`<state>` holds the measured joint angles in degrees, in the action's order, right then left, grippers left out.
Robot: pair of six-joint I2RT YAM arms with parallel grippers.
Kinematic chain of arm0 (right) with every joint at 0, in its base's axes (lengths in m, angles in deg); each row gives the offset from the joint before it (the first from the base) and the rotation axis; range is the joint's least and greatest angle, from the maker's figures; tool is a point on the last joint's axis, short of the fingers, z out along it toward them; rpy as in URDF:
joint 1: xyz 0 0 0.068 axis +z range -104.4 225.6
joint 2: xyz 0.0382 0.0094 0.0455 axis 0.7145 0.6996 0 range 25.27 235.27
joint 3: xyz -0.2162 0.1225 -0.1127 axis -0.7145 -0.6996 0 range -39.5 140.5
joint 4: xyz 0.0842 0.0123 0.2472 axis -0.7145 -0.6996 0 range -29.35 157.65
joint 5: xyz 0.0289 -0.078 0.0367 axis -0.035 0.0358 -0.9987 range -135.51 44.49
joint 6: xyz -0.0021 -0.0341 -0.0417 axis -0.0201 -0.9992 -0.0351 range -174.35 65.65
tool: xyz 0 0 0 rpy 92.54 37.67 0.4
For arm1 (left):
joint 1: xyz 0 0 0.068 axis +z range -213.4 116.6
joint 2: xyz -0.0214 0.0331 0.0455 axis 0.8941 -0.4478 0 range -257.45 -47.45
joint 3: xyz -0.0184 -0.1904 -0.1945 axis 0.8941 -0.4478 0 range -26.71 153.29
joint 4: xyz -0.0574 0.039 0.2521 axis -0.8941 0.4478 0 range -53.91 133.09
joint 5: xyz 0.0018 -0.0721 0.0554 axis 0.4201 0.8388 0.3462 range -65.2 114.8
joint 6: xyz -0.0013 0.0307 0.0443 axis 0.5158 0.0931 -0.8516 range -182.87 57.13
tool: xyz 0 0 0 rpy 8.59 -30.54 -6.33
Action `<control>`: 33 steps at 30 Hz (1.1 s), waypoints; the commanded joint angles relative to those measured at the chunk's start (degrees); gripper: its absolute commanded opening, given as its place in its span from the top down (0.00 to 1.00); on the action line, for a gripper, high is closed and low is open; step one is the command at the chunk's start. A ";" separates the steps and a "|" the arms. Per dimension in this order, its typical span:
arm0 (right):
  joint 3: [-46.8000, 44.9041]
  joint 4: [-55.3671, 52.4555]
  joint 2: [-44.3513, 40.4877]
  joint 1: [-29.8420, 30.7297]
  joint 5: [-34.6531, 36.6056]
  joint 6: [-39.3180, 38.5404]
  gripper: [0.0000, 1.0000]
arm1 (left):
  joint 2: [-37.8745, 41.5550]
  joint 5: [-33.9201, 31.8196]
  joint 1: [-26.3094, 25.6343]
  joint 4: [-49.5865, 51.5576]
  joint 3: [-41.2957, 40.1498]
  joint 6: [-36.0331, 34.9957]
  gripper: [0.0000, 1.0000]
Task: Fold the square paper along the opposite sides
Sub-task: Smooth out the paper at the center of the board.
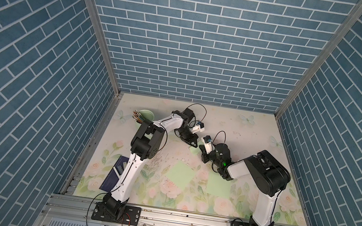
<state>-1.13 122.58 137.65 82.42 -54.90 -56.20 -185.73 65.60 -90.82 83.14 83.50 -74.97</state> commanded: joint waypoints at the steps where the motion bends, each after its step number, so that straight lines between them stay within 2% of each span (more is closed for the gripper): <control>1: 0.66 -1.45 2.16 0.88 1.54 1.10 1.00 | -4.46 -8.93 0.48 2.26 -1.32 -2.00 1.00; 8: -1.58 -1.31 3.16 2.27 4.10 1.56 1.00 | -3.77 -9.76 0.87 1.34 -3.65 -2.84 1.00; 17: -4.94 1.14 2.68 4.65 4.01 0.15 1.00 | -3.05 -10.16 1.24 0.84 -4.92 -3.11 1.00; 33: -4.16 -0.59 2.76 7.45 3.32 -1.92 1.00 | -0.86 -10.74 1.21 0.06 -7.27 -3.11 1.00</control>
<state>-4.83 128.09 139.37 88.04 -49.70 -56.35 -183.43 64.75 -90.62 80.32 79.42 -77.09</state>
